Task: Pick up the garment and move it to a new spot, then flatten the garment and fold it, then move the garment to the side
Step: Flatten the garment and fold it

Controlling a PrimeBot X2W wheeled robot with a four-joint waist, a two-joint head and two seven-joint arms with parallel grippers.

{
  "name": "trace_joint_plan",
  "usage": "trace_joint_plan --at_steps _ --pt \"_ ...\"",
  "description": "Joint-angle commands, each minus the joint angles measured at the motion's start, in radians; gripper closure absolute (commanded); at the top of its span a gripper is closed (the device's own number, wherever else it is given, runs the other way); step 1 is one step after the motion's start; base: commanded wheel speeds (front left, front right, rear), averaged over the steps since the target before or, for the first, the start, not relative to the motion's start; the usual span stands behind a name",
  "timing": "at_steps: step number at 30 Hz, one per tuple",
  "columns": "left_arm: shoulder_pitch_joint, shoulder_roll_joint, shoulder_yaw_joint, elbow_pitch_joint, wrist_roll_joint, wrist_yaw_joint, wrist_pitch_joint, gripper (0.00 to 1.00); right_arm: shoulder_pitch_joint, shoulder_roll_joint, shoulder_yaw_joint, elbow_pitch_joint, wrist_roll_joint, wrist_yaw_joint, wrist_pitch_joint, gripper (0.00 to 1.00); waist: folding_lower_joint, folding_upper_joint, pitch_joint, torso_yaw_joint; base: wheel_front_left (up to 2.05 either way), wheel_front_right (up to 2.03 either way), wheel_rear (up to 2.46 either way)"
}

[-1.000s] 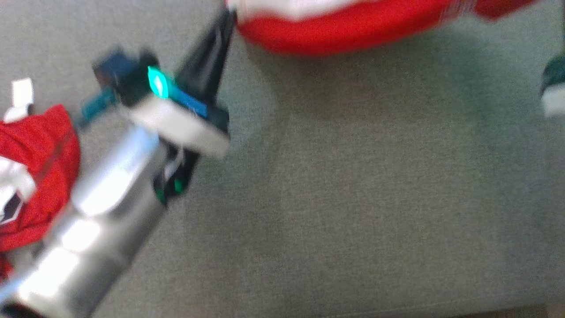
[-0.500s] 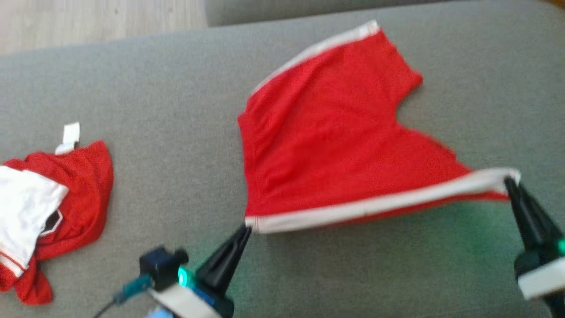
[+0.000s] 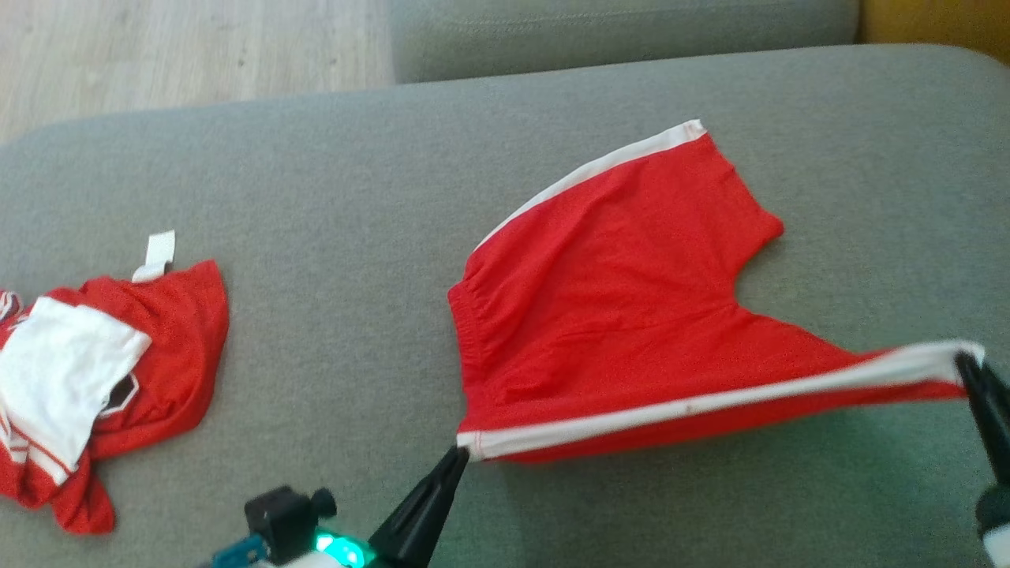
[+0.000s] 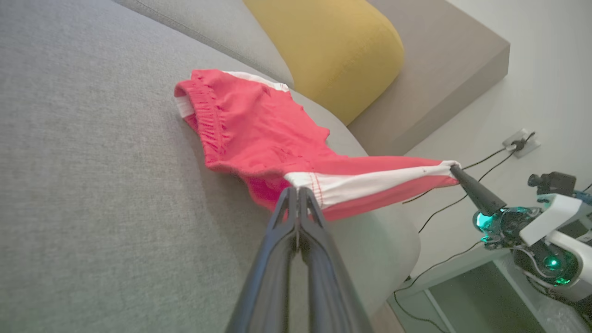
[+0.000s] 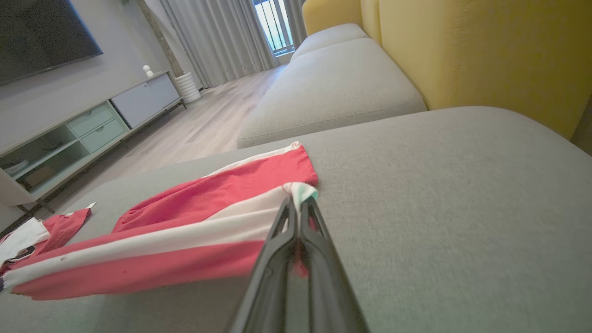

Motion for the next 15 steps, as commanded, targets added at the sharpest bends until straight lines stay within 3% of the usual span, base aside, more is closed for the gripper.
trace_joint_plan --at_steps 1,7,15 --pt "-0.057 0.006 0.051 -0.034 -0.019 -0.002 0.004 1.00 -0.078 -0.062 -0.002 -0.013 -0.008 0.007 0.007 1.00 0.0001 -0.0001 0.020 0.015 0.00 0.00 0.00" --pt "-0.195 -0.062 0.078 -0.017 -0.070 -0.016 0.053 1.00 -0.282 -0.093 0.060 0.059 -0.021 0.007 0.050 1.00 0.0001 -0.0001 0.095 0.075 0.00 0.00 0.00" --pt "-0.368 -0.162 0.099 0.121 -0.115 -0.013 0.125 1.00 -0.561 -0.141 0.214 0.176 0.000 0.007 0.127 1.00 0.0001 -0.0001 0.167 0.131 0.00 0.00 0.00"
